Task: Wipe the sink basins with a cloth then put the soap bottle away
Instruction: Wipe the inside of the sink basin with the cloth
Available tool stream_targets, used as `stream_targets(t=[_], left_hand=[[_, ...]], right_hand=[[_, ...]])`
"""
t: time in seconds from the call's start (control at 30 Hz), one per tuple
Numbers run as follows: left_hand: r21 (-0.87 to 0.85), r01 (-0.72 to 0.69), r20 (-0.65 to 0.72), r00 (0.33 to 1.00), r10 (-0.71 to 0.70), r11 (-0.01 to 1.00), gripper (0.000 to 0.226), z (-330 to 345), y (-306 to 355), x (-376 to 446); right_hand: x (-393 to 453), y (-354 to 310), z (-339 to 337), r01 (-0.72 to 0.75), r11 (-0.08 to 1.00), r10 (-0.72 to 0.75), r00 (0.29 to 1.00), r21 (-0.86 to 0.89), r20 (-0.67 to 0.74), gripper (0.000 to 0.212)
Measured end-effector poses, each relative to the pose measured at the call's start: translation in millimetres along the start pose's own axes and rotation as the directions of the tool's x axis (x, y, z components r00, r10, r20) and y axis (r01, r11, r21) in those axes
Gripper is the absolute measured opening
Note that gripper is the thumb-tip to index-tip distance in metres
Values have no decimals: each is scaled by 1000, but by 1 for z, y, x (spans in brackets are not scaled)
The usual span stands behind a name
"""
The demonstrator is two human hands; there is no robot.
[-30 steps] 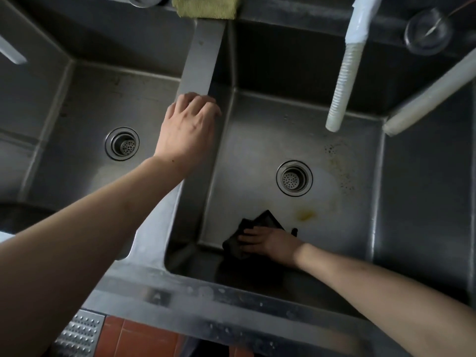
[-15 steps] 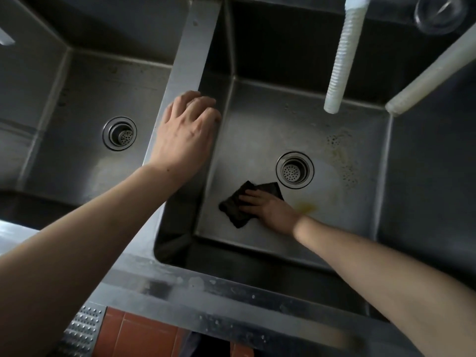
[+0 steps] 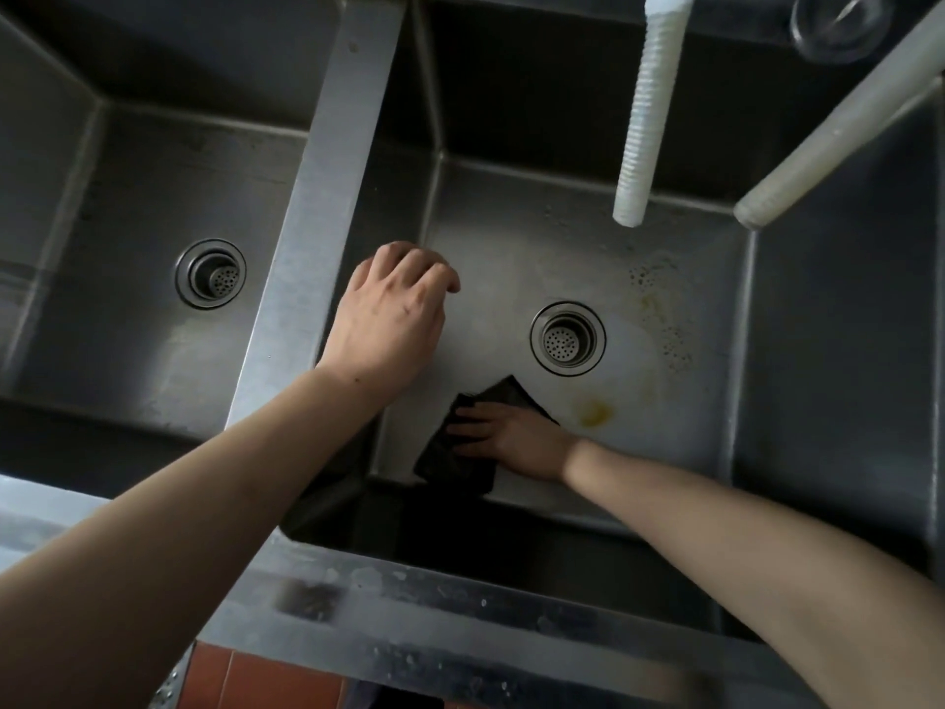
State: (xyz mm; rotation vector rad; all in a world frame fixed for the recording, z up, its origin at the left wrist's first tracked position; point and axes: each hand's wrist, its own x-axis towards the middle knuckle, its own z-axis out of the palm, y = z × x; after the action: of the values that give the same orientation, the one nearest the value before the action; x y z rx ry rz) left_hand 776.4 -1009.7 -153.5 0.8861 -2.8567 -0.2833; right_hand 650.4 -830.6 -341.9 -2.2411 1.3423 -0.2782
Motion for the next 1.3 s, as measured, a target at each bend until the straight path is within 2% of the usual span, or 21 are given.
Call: stream_targets(t=[0.1,0.23,0.3,0.37,0.47,0.53,0.63,0.73,0.87,0.93,1.0,1.07,1.1,1.2,1.3], left_hand=[[-15,39,23,999,-39,999,19,8,0,-4],[-52,71,64,996,-68,996,19,17,5,-7],[-63,77,89,994,-71,995,19,21,10,-7],[-73,75,116,991,-66,995,19,25,15,-7],[-81,69,151,987,-56,994,19,31,24,-7],[-83,64,166,985,-50,994,18,36,29,-7],[-79,52,200,979,-35,995,18,46,34,-8],[-78,39,241,970,-19,996,20,56,36,-9],[-78,50,277,961,-26,996,20,67,38,-14],[-72,49,296,955,-26,996,20,71,37,-16],[-63,50,311,950,-28,997,21,75,36,-16],[-56,54,330,943,-32,997,21,78,36,-14],[-49,56,342,939,-36,997,22,80,36,-13],[-27,63,375,926,-49,998,23,84,35,-10],[-8,64,404,913,-55,998,24,88,38,-10]], right_hand=[[8,-2,3,13,1000,-14,999,-13,-29,33],[-42,-3,10,-1,999,-1,998,40,63,30],[-71,-6,5,-35,996,26,993,83,118,24],[-98,-11,-5,-81,990,72,994,112,86,26],[-126,-26,-21,-168,985,165,984,44,73,33],[-136,-36,-32,-266,962,254,955,61,152,37],[-147,-36,-42,-393,920,372,871,1,320,50],[-144,-39,-37,-434,899,422,824,-60,378,44],[-139,-36,-28,-442,895,433,828,-60,357,36],[-137,-32,-28,-521,854,489,798,-5,352,33],[-133,-20,-31,-558,828,541,773,-50,333,50],[-123,-8,-37,-623,780,618,752,-59,230,77],[-118,-1,-39,-641,764,640,742,-66,198,77],[-107,17,-51,-715,695,716,680,-76,160,46],[-95,26,-62,-759,646,763,644,-75,50,44]])
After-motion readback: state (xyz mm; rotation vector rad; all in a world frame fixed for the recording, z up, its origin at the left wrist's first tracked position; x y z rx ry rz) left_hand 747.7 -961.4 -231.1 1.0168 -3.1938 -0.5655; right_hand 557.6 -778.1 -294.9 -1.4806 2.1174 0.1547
